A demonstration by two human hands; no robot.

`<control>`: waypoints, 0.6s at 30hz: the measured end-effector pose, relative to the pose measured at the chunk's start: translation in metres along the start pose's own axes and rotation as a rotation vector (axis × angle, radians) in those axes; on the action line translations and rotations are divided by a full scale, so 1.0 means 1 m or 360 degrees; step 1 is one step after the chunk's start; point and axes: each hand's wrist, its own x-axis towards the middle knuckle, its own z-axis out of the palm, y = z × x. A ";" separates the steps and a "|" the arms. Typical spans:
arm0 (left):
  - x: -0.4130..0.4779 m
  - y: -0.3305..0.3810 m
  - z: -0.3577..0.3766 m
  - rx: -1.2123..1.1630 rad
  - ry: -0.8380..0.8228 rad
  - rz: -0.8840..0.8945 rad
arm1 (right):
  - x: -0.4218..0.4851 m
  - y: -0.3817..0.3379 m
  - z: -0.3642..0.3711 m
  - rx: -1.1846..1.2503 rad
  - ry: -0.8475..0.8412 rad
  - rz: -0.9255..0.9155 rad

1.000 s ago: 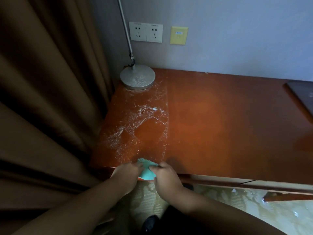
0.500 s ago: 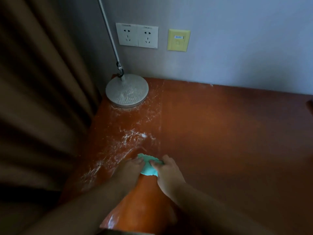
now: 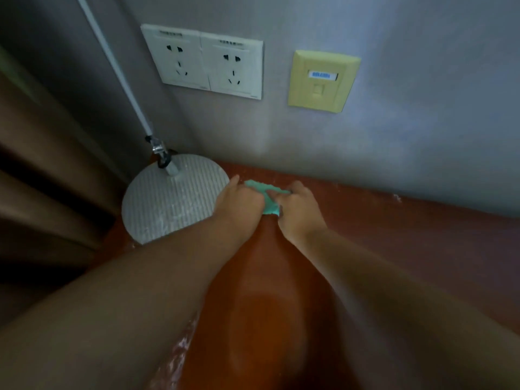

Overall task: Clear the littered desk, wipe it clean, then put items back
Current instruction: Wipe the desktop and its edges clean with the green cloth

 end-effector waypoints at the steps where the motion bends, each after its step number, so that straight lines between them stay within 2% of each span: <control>1: 0.013 -0.004 -0.004 0.0007 0.0002 -0.0015 | 0.014 0.002 -0.002 0.0016 0.0031 -0.0009; 5: 0.039 -0.015 -0.010 -0.0028 -0.0057 -0.0077 | 0.043 0.003 -0.007 0.0021 0.0102 -0.0029; 9: 0.031 -0.010 -0.015 0.0021 -0.0079 -0.0077 | 0.039 -0.002 -0.012 0.0008 0.0047 0.0026; 18: -0.089 0.018 0.006 0.0060 -0.0184 -0.0034 | -0.076 -0.031 -0.002 0.0071 -0.0268 0.0043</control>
